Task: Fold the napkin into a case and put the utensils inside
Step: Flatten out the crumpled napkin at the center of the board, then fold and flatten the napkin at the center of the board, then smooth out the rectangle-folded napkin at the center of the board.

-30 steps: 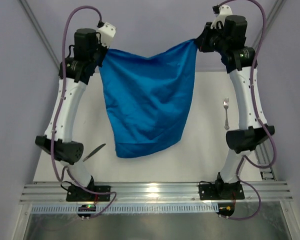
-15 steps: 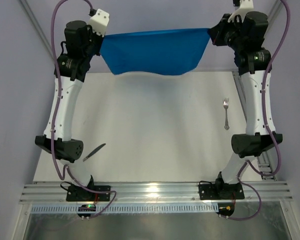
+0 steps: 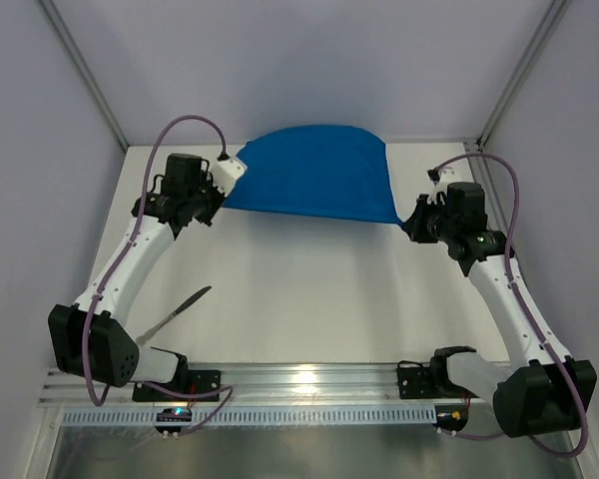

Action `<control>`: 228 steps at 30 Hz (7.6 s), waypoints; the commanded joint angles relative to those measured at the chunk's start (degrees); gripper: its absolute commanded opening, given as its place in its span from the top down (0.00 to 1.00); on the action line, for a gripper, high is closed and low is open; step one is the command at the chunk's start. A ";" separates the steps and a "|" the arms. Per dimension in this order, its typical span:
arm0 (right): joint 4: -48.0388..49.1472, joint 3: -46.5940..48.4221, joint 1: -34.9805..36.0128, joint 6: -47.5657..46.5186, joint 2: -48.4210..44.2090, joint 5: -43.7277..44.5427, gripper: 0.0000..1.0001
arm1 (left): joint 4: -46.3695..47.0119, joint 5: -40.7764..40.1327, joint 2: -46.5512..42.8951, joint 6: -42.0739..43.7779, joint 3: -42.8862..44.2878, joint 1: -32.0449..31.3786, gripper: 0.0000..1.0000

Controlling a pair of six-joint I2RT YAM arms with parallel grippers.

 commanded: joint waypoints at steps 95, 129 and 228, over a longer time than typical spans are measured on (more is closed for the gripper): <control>0.33 29.83 0.94 2.45 55.83 4.71 0.73 | 6.92 -5.97 32.01 -2.81 3.34 2.18 0.93; 1.46 33.44 -0.38 5.52 56.71 -0.29 0.89 | 6.39 -7.81 36.76 -6.15 9.23 2.79 1.00; 6.01 -6.64 22.99 22.30 11.44 2.26 0.96 | -12.60 1.95 7.31 -8.70 -15.28 -4.16 0.73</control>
